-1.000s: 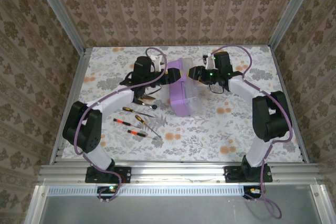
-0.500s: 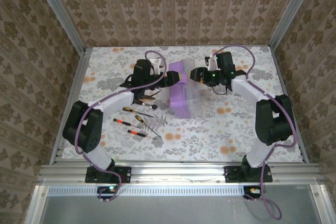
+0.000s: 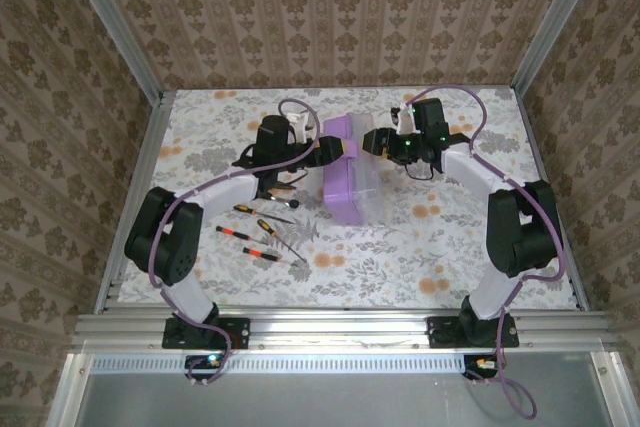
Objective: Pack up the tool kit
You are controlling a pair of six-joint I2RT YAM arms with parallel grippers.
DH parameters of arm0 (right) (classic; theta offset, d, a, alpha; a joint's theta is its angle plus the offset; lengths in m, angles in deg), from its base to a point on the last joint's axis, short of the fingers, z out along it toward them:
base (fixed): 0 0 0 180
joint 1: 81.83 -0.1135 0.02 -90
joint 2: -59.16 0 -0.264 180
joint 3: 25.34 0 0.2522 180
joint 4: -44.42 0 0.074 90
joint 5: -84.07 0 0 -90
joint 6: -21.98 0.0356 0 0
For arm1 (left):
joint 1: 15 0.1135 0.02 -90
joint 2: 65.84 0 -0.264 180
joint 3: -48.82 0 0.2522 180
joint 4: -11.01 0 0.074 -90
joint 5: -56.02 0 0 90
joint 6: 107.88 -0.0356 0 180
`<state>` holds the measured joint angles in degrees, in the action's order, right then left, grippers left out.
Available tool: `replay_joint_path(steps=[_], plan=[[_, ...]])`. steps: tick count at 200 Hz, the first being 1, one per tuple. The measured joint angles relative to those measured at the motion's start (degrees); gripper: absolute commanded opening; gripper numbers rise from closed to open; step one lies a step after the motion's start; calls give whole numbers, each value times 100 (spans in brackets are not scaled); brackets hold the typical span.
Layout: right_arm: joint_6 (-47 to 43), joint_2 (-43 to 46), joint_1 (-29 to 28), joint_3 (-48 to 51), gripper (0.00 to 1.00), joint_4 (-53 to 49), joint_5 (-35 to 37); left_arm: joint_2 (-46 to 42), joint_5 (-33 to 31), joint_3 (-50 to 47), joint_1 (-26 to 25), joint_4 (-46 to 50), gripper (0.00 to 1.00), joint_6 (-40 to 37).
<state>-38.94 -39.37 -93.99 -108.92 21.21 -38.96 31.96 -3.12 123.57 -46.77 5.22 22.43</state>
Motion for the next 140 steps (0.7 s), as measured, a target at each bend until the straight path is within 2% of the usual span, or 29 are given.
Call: replay_joint_path(steps=[94, 140], plan=[[-4, -11, -76, -350, 65, -33, -35, -2, 0, -289, 33, -498, 69, -7], [-66, -11, -76, -358, 65, -155, -15, -85, -122, -291, 37, -258, 70, -192]])
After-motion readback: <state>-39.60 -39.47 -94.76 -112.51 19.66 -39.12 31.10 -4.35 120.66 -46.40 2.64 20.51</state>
